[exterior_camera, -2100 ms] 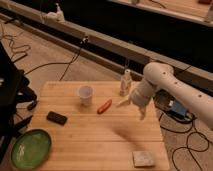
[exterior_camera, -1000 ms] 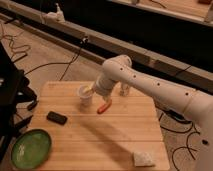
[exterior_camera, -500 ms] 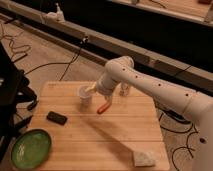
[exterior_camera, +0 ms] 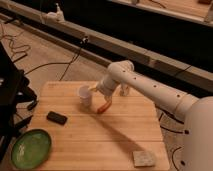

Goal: Place the ceramic cup in the ceramic bowl

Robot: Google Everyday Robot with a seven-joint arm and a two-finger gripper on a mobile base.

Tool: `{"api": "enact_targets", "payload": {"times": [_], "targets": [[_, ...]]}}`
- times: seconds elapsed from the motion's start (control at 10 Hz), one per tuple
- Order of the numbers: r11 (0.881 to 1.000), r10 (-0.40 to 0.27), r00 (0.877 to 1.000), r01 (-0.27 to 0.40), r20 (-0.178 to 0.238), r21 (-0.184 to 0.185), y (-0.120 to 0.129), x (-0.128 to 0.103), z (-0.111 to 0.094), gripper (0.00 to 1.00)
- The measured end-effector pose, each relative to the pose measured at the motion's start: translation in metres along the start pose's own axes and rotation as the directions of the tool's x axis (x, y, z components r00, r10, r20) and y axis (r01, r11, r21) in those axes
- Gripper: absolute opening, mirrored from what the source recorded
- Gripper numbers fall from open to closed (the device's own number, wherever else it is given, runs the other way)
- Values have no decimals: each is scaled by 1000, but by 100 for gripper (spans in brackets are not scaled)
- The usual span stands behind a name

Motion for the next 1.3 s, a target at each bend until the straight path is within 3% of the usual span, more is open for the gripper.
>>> {"api": "enact_targets", "payload": {"times": [0.4,0.6,0.8,1.2,1.3], "targets": [[1000,-16,999,16,28,-2,-18,7,27,79],[999,-32,999,33,27,-15,-24,10,34,65],[999,-44,999,45,25,-22,-28,12,37,41],[999,-50,999,50,11,-17,-33,15,36,3],[999,-46,999,45,-8,-12,-35,19,33,0]]}}
